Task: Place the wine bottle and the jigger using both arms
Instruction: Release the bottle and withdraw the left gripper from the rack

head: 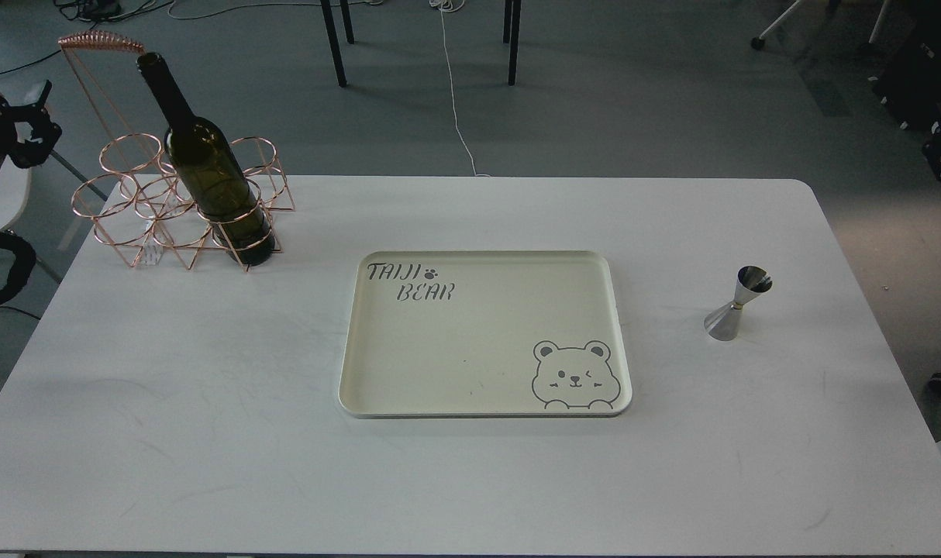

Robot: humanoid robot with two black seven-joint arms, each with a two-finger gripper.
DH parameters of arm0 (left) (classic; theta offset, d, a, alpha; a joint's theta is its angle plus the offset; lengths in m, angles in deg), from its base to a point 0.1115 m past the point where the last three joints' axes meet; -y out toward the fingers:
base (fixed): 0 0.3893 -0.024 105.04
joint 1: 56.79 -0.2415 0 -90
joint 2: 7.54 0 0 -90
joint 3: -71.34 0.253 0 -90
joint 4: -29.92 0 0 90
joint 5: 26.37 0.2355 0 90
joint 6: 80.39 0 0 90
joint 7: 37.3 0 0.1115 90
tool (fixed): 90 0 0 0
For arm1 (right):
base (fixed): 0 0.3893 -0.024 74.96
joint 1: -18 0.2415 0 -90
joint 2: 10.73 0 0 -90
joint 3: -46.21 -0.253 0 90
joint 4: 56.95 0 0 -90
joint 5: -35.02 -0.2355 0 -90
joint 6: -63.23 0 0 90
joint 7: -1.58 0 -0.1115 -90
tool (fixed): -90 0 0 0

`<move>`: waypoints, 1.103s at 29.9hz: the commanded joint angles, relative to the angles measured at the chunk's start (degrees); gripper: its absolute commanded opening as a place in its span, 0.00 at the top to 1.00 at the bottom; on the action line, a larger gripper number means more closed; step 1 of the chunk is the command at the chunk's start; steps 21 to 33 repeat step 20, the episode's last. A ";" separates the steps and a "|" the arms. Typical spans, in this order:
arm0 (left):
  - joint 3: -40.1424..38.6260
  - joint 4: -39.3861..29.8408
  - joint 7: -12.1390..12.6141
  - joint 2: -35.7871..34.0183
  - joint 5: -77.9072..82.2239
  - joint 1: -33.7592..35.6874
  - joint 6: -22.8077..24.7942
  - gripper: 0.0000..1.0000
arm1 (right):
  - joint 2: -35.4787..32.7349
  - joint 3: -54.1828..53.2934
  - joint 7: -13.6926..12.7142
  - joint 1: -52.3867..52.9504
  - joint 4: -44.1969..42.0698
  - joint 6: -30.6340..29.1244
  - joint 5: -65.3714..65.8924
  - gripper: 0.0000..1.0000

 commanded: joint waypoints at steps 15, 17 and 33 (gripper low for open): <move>-17.02 1.96 2.66 3.73 -6.90 -10.74 8.00 0.02 | 5.14 -5.96 0.00 -6.90 0.02 -2.54 -6.22 0.01; -17.03 1.87 2.66 3.81 -6.81 -10.74 8.00 0.02 | 5.14 -5.70 -0.05 -6.90 0.02 -4.20 -6.22 0.01; -17.11 1.69 2.57 4.16 -6.72 -10.74 8.00 0.02 | 5.14 -5.70 -0.05 -6.81 0.10 -6.50 -6.13 0.01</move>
